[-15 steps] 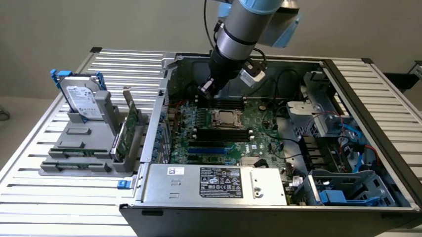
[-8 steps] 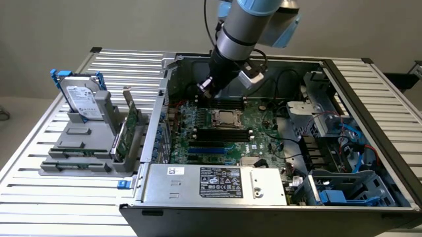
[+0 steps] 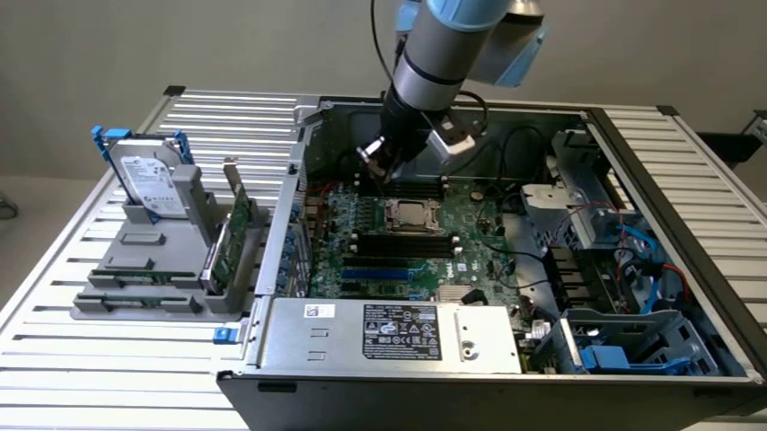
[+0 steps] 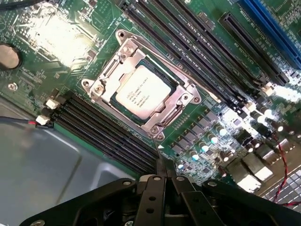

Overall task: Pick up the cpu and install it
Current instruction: 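Close the cpu cover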

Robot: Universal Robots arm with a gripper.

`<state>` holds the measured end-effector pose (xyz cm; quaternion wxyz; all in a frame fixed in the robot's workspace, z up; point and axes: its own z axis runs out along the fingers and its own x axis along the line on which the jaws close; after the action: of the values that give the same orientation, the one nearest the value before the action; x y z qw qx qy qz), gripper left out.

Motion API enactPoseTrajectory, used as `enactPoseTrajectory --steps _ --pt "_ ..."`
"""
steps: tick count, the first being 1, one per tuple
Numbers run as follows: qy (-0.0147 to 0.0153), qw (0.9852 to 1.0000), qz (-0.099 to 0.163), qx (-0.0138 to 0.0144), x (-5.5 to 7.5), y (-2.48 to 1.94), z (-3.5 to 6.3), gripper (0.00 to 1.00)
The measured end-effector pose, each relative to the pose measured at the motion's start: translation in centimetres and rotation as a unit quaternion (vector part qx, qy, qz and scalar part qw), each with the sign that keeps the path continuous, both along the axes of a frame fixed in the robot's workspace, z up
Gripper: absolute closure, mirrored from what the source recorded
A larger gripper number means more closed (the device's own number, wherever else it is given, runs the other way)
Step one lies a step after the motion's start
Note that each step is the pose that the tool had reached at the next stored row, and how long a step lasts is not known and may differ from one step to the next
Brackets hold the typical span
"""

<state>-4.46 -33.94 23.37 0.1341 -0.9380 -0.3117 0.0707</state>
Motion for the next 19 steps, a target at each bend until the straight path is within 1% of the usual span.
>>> enactPoseTrajectory --steps 2,4,7,11,13,16,17,19 --pt "0.0000 0.9998 -0.018 0.0000 0.00 0.00 0.00 0.89" --pt "0.0000 0.9994 -0.035 0.0001 0.00 0.00 -0.01 0.89" --pt "0.0000 0.9981 -0.061 0.0000 0.00 0.00 -0.02 0.89" --pt "0.0000 0.9954 -0.096 0.0000 0.00 0.00 -0.03 0.89" --pt "0.0000 0.9936 -0.113 0.0000 0.00 0.00 -0.04 0.89" --pt "0.0000 0.9904 -0.138 -0.0001 0.00 0.00 -0.05 0.89" --pt "0.0000 0.9898 -0.142 -0.0003 0.00 0.00 -0.06 0.89" --pt "0.0000 0.9897 -0.143 -0.0003 -0.35 -0.11 -0.06 0.89"
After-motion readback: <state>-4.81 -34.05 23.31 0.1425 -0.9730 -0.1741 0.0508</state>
